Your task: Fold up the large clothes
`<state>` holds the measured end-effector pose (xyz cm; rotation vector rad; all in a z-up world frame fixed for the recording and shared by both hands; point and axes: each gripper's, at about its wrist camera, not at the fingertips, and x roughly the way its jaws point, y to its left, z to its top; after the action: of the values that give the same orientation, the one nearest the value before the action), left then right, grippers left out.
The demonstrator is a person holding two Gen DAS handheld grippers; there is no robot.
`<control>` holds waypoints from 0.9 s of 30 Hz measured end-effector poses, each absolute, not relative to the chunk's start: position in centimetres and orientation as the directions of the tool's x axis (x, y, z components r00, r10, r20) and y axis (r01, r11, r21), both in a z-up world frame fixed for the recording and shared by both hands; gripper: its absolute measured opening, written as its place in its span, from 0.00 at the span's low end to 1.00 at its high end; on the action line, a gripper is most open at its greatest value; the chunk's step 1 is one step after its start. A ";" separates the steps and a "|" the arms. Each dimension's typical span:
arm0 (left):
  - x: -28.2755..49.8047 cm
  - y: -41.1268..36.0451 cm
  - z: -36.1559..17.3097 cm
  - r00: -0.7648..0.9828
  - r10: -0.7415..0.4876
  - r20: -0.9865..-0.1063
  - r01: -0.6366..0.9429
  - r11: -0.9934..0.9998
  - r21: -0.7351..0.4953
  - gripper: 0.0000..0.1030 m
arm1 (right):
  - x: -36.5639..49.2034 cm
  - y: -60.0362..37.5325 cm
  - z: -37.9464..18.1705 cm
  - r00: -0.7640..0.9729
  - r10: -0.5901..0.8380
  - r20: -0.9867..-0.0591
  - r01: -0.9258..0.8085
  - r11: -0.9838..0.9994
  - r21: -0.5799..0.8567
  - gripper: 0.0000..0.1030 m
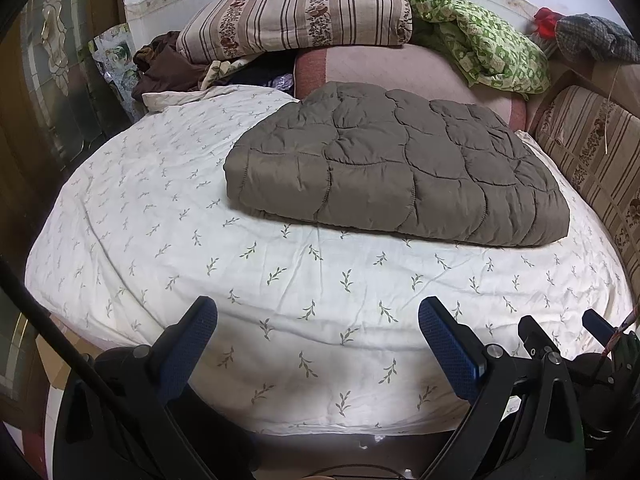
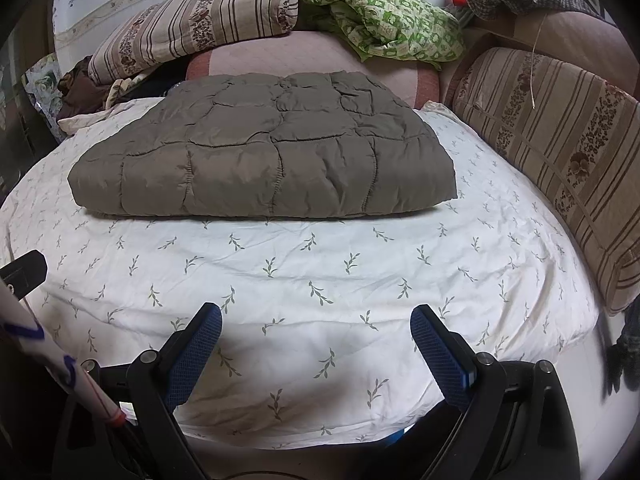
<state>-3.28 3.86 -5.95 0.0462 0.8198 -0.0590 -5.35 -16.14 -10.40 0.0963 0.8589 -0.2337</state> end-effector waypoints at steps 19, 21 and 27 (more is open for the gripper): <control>-3.8 3.6 -5.8 0.701 -0.041 -0.712 0.083 0.996 0.024 0.98 | -6.0 -16.3 -9.5 0.671 -0.186 -0.718 0.261 0.965 -0.006 0.95; -3.8 3.6 -5.8 0.701 -0.045 -0.712 0.085 0.996 0.021 0.98 | -6.0 -16.3 -9.5 0.672 -0.186 -0.717 0.261 0.965 -0.005 0.95; -3.9 3.6 -5.8 0.701 -0.043 -0.712 0.084 0.996 0.022 0.98 | -6.0 -16.4 -9.5 0.670 -0.184 -0.720 0.259 0.966 -0.006 0.95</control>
<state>-3.85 3.63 -5.78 0.0547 0.7912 -0.0710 -5.97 -16.39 -9.50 0.0994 0.7993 -0.2501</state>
